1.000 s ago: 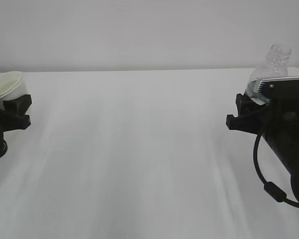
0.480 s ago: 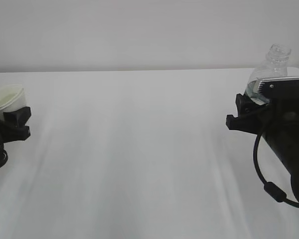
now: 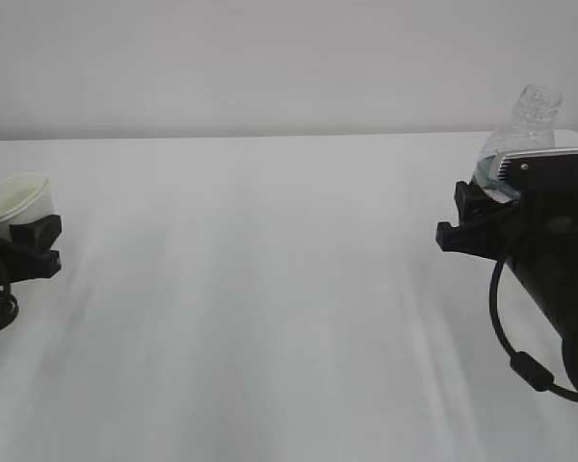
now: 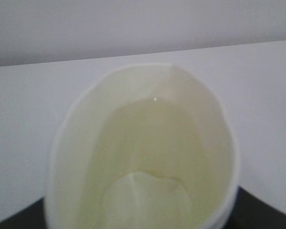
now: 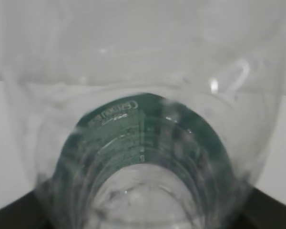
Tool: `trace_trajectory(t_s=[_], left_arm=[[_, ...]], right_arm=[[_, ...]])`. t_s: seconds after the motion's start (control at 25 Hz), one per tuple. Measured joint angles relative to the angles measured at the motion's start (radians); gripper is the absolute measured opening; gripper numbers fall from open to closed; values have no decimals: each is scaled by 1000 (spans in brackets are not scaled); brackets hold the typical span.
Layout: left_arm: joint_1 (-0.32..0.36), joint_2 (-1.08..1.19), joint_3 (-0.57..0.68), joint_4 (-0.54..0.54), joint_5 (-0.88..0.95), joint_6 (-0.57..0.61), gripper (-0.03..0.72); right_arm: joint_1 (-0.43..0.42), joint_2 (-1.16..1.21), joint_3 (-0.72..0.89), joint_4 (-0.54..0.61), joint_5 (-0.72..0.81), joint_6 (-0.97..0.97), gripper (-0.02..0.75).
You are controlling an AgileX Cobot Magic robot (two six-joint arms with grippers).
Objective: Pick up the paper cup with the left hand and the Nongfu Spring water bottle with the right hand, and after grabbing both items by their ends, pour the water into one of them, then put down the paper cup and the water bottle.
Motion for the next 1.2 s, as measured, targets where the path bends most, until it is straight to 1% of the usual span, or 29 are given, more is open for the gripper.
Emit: trace_trajectory(t_s=[0.36,0.68,1.2], left_arm=[[0,18,-5,-22,0,2,367],[0,95,-62,-24,0,4,361],[0,153,-131,-25,0,4,358]], right_arm=[[0,0,0,-10,0,0,473],[0,0,0,-10,0,0,473],[0,0,0,-12,0,0,473]])
